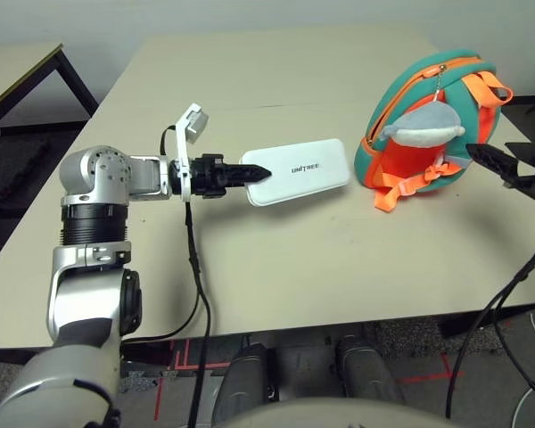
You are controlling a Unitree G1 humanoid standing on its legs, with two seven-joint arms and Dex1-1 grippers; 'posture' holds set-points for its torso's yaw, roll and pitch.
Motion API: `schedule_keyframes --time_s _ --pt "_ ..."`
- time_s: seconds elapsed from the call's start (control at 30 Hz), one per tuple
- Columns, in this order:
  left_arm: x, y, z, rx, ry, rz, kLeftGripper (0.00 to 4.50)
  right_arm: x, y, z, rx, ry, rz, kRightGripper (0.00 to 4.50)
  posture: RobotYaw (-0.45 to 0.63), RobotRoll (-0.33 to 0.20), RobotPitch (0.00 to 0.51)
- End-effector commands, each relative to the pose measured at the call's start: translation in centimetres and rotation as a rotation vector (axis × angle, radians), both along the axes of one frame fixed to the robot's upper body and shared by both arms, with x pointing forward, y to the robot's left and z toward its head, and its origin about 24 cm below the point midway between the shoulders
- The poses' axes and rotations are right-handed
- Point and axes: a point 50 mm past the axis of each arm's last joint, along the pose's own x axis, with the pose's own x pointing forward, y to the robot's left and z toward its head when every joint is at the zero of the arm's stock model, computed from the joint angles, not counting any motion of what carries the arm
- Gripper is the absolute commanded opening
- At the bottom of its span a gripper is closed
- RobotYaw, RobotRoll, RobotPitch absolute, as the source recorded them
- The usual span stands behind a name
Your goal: Put the pencil case into the backpack and zip it.
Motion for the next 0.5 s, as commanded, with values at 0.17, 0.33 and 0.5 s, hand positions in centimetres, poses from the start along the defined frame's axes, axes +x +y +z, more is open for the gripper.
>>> schedule_keyframes --time_s 0.17,0.33,0.5 --pt "-0.6 0.9 0.2 -0.001 -0.017 0.029 1.38 3.3 -0.2 -1.9 -0.004 0.026 0.040 4.50 -0.07 0.000 0.000" --pt "-0.9 1.1 0.1 -0.002 -0.018 0.039 1.38 4.8 -0.1 -2.6 0.004 0.036 0.074 4.50 -0.05 0.000 0.000" --pt "-1.1 1.2 0.1 -0.003 -0.019 0.048 1.38 5.3 -0.3 -2.9 -0.004 0.036 0.095 4.18 -0.04 0.000 0.000"
